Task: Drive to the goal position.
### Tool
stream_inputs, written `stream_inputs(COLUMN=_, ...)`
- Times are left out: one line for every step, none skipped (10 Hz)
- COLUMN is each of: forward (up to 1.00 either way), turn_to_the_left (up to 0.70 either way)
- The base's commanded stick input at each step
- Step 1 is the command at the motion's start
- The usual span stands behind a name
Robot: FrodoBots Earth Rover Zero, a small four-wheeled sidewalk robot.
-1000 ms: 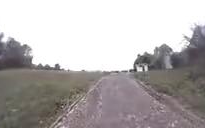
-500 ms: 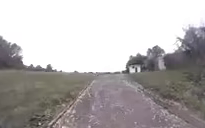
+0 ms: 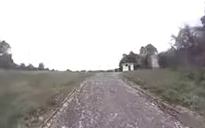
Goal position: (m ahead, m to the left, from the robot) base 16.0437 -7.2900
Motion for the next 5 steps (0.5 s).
stream_inputs(forward=0.85, turn_to_the_left=0.0)
stream_inputs(forward=0.85, turn_to_the_left=0.0)
stream_inputs(forward=0.85, turn_to_the_left=0.0)
stream_inputs(forward=0.85, turn_to_the_left=0.0)
stream_inputs(forward=0.85, turn_to_the_left=0.0)
